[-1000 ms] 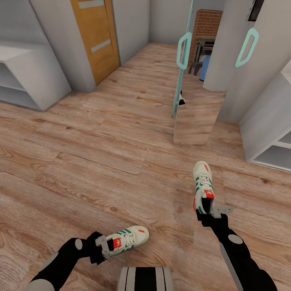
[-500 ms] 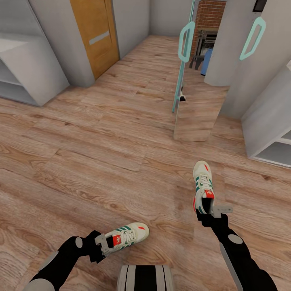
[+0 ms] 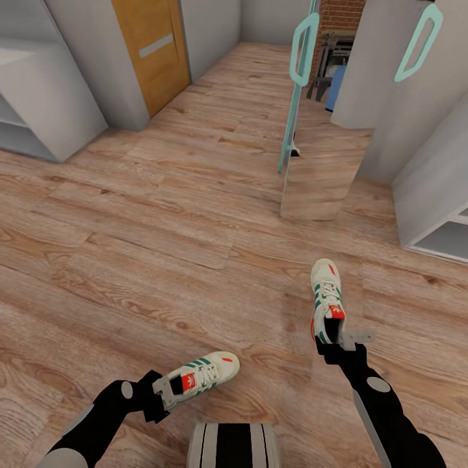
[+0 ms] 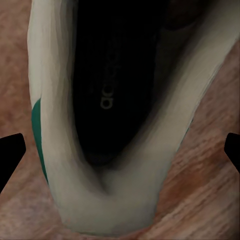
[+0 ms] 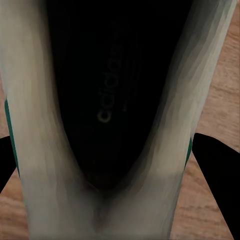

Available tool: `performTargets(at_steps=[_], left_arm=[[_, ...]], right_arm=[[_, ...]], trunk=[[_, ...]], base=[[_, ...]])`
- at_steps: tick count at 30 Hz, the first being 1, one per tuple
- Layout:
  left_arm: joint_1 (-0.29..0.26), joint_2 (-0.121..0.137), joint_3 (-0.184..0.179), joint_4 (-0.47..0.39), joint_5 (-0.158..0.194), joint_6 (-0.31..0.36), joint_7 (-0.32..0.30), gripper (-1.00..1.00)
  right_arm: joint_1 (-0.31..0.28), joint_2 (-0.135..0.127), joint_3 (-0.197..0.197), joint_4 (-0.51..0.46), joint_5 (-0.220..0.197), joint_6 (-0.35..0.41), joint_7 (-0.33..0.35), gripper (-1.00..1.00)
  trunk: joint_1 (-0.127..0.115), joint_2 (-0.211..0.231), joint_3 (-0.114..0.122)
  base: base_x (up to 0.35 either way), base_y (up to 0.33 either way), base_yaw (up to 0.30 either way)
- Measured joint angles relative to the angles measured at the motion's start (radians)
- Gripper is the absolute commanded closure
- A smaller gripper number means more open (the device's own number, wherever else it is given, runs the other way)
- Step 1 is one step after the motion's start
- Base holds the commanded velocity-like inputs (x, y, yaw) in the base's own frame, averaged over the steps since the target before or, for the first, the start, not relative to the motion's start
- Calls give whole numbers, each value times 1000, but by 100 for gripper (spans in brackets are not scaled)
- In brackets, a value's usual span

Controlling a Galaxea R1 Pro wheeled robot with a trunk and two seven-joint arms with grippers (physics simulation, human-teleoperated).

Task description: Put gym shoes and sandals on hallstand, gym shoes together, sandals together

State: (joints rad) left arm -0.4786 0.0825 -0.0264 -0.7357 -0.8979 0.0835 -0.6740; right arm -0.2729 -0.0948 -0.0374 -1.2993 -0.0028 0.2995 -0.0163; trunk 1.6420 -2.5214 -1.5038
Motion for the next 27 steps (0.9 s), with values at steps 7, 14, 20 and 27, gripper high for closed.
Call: performTargets(at_steps=[7, 14, 20, 27], left_arm=[[0, 1, 0, 0, -1, 0, 0, -100], [0, 1, 0, 0, -1, 0, 0, -100], [0, 1, 0, 0, -1, 1, 0, -100], [1, 1, 0, 0, -11, 2, 1, -100]], right_arm=[[0, 0, 0, 0, 0, 0, 0, 100], [0, 0, 0, 0, 0, 0, 0, 100], [0, 0, 0, 0, 0, 0, 0, 100], [0, 0, 0, 0, 0, 0, 0, 100]], trunk=[[0, 0, 0], [0, 0, 0], [0, 0, 0], [0, 0, 0]], base=[[0, 0, 0], [0, 0, 0], [0, 0, 0], [0, 0, 0]])
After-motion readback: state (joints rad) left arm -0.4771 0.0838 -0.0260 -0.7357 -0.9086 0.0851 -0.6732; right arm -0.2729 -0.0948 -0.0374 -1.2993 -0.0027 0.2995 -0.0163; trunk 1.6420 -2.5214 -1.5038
